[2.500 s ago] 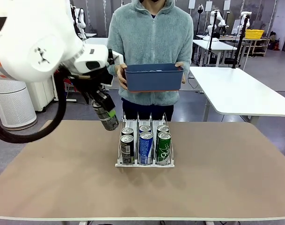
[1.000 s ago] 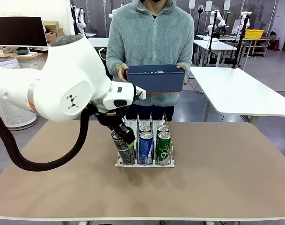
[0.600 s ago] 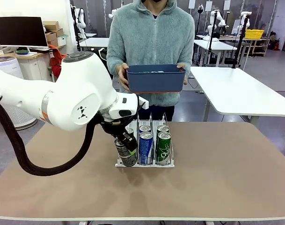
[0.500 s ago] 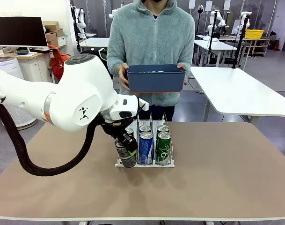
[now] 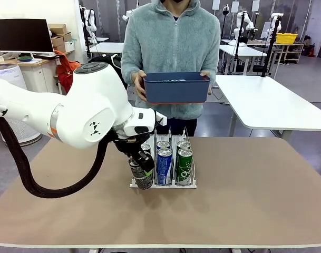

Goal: Fill the beverage cans into the dispenser.
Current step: Place the picked Pepsi coke in the line of the Automatic Can Dispenser with the same cans.

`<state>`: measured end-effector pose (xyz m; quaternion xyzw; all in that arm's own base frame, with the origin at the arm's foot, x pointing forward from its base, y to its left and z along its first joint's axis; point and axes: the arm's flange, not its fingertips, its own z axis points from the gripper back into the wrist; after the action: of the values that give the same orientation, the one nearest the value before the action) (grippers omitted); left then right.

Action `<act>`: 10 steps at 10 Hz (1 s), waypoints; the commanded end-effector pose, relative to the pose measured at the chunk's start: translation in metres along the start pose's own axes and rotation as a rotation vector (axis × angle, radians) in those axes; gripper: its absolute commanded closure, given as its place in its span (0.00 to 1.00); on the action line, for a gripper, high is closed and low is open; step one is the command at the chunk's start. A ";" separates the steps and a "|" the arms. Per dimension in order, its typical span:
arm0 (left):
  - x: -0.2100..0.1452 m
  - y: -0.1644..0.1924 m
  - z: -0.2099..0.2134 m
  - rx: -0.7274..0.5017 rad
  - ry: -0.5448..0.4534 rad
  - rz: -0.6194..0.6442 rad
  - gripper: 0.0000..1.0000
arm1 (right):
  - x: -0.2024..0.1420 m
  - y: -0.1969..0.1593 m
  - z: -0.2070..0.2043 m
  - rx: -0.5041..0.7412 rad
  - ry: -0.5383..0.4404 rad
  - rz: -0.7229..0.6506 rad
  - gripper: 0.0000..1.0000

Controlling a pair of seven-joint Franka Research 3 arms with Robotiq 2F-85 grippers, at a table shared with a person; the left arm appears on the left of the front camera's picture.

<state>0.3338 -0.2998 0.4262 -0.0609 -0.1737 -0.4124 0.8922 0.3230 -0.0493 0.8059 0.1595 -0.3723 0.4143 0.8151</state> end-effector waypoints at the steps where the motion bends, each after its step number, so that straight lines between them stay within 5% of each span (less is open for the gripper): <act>1: 0.019 0.018 -0.018 0.068 0.001 0.031 0.42 | -0.001 0.001 -0.001 0.003 0.003 0.001 0.00; 10: 0.062 0.075 -0.052 0.079 -0.024 0.039 0.42 | -0.001 0.001 -0.001 0.003 0.003 0.001 0.00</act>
<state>0.4267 -0.3084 0.4047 -0.0438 -0.1687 -0.3953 0.9019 0.3230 -0.0493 0.8059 0.1595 -0.3722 0.4143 0.8151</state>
